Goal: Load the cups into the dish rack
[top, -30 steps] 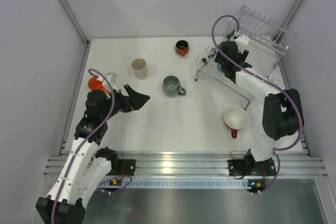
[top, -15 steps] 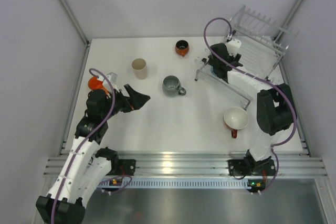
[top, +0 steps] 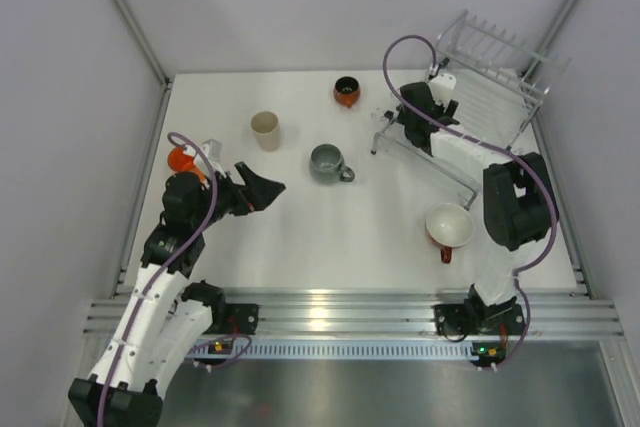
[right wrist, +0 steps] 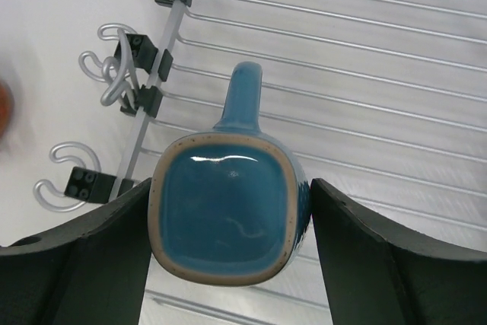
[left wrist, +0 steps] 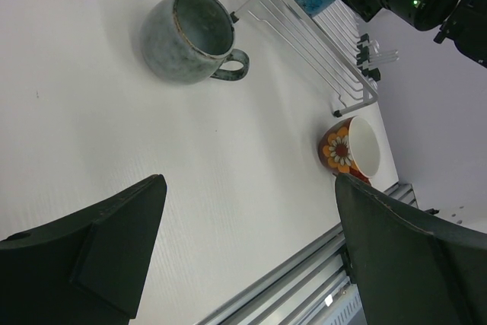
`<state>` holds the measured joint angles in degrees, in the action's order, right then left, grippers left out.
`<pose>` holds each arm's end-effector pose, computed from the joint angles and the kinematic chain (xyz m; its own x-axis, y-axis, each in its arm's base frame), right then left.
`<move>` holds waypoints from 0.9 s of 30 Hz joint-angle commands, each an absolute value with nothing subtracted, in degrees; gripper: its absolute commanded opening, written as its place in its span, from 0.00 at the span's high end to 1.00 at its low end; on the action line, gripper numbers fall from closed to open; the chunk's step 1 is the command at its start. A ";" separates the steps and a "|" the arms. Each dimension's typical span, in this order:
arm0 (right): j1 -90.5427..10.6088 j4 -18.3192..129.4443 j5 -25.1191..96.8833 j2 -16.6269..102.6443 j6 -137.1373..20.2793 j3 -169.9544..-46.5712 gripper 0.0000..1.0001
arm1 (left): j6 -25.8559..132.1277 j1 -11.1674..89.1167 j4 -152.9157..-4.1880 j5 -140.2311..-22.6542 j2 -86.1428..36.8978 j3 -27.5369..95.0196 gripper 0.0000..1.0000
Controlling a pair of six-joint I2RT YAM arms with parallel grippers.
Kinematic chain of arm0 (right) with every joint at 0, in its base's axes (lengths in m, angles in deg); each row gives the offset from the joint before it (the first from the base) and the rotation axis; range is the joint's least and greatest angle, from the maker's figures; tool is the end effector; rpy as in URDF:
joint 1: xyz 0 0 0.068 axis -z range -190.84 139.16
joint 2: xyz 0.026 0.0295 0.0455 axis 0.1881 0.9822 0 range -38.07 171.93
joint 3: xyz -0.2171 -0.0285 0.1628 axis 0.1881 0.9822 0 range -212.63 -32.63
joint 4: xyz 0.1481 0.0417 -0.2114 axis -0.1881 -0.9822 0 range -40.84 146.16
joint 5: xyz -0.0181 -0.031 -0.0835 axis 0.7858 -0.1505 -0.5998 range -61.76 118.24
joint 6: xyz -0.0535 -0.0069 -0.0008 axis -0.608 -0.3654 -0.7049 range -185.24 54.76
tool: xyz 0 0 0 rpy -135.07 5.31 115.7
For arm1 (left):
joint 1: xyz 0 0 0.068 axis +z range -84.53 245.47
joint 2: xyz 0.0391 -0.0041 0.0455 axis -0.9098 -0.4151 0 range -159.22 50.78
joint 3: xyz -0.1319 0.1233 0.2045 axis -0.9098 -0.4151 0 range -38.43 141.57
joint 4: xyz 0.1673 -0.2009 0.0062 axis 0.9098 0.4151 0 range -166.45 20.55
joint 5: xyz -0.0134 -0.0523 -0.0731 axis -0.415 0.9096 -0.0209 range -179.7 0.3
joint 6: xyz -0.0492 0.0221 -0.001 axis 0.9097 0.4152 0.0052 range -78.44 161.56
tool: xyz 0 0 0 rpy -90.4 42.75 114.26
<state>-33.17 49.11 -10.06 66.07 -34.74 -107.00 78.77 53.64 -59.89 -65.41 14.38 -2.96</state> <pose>0.3863 0.1348 0.2389 -0.3961 0.2679 -0.8783 0.4199 0.9035 0.0863 0.1486 -0.0462 0.2941 -0.5796 -0.4418 -0.6848 0.2768 0.6836 -0.6754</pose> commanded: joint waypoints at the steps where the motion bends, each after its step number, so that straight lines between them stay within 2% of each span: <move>1: -30.01 55.80 -7.03 66.95 -40.44 -111.64 1.00 | 77.68 53.43 -60.10 -66.24 15.27 -2.04 0.02; 10: -23.41 61.25 4.32 70.64 -49.77 -115.06 1.00 | 77.15 53.43 -59.66 -66.32 15.10 -1.52 0.02; 15: -20.51 63.89 8.55 73.36 -54.07 -117.26 0.96 | 77.06 53.43 -59.31 -66.32 15.45 -1.16 0.02; 21: -17.96 64.59 13.37 76.35 -58.55 -119.64 0.88 | 77.24 53.43 -59.14 -65.89 15.36 -0.64 0.02; 27: -15.32 62.57 16.98 79.61 -58.74 -123.16 0.73 | 76.63 53.43 -58.08 -66.15 14.31 1.56 0.02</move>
